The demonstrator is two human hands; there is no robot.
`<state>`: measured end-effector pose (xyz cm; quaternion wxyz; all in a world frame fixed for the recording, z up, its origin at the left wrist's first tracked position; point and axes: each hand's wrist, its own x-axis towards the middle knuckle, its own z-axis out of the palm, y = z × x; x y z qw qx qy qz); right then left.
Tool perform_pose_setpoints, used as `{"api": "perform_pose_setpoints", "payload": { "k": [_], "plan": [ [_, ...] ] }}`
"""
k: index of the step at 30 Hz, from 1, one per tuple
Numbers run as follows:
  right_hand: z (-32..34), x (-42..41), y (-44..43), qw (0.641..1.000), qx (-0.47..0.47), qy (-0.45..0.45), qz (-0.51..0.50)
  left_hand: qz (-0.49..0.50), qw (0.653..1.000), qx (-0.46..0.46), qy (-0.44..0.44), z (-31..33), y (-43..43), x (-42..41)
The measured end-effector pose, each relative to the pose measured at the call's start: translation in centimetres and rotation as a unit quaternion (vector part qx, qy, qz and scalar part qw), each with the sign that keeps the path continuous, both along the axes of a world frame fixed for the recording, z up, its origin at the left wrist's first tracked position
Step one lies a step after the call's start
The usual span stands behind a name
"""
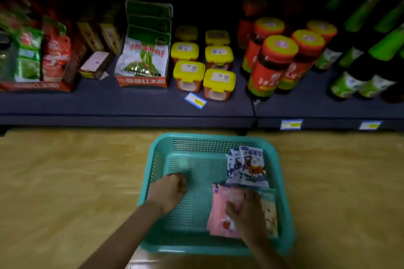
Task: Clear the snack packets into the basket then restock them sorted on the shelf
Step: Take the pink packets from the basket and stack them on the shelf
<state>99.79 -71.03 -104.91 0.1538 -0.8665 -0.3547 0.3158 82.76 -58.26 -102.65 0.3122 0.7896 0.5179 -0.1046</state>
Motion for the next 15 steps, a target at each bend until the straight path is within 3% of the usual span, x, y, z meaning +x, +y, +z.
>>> {"api": "perform_pose_setpoints", "payload": {
  "k": [6,11,15],
  "plan": [
    [-4.2,-0.9,-0.5,0.998,0.053,-0.018,0.004,0.073,0.993,-0.069,-0.06,-7.3,-2.0,1.8],
    [-4.0,-1.1,0.1,0.999,-0.013,-0.043,0.018,0.098,0.987,-0.103,-0.08,-8.5,-3.6,2.5],
    [-3.8,-1.5,0.3,1.0,0.005,-0.017,0.024,0.11,0.978,-0.15,-0.097,-8.5,-4.7,3.1]
  ]
}}
